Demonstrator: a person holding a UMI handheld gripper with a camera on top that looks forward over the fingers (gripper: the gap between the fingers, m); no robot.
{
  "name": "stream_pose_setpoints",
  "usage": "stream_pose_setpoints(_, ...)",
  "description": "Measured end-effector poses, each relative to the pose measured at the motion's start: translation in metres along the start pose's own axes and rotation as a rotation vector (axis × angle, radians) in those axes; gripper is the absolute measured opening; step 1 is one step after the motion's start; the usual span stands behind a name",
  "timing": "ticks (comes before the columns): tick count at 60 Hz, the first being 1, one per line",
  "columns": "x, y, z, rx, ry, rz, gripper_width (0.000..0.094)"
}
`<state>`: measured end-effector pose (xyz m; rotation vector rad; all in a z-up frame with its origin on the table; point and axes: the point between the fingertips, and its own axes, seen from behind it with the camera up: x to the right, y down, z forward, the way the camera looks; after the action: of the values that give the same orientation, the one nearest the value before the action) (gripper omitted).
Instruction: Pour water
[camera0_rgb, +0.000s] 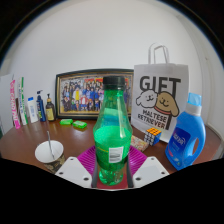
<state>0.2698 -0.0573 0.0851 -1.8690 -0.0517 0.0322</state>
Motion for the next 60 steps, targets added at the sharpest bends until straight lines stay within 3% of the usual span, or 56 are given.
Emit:
stream_pose_setpoints(8,0.0,0.002,-0.001,-0.035,0.002,-0.001,0.0545)
stream_pose_setpoints(14,-0.004,0.003,-0.01,-0.075,0.009,0.009,0.0854)
stream_pose_setpoints(15,-0.003,0.003,-0.013,-0.084,0.017,0.008,0.0869)
stream_pose_setpoints(25,-0.003,0.007,-0.058,-0.184,0.127,0.014,0.0853)
stream_pose_setpoints(39,-0.05,-0.004,-0.175,-0.315,0.225,0.074,0.0854)
stream_pose_setpoints(60,-0.135,-0.039,-0.287,-0.317,0.26,0.02,0.0854)
